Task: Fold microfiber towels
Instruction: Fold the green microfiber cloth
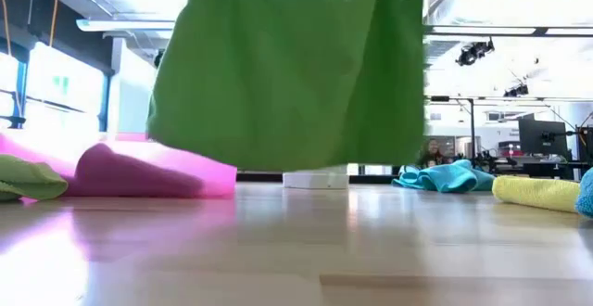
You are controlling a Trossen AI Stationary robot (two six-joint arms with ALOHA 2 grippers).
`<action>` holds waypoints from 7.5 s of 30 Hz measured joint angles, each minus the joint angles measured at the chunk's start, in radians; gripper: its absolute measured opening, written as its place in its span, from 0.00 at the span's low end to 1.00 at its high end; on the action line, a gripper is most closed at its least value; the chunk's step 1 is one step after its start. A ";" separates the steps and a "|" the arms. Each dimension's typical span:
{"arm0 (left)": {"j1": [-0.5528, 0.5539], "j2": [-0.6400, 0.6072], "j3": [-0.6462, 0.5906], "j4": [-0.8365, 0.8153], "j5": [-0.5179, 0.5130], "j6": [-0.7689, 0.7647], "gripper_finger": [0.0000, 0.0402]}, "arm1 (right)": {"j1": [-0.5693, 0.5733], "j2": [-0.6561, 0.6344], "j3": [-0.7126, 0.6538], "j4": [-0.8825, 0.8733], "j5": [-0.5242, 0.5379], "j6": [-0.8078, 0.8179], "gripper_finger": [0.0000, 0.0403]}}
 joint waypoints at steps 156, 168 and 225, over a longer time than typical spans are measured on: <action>-0.037 0.232 -0.759 0.531 0.835 -0.334 0.26 | -0.171 0.005 -1.005 0.974 -0.689 0.457 0.29; -0.030 0.177 -0.679 0.518 0.708 -0.291 0.26 | -0.174 -0.167 -1.014 0.968 -0.688 0.483 0.29; -0.082 0.071 -1.109 1.194 0.506 -0.700 0.26 | -0.297 -0.261 -1.443 1.599 -0.822 1.076 0.30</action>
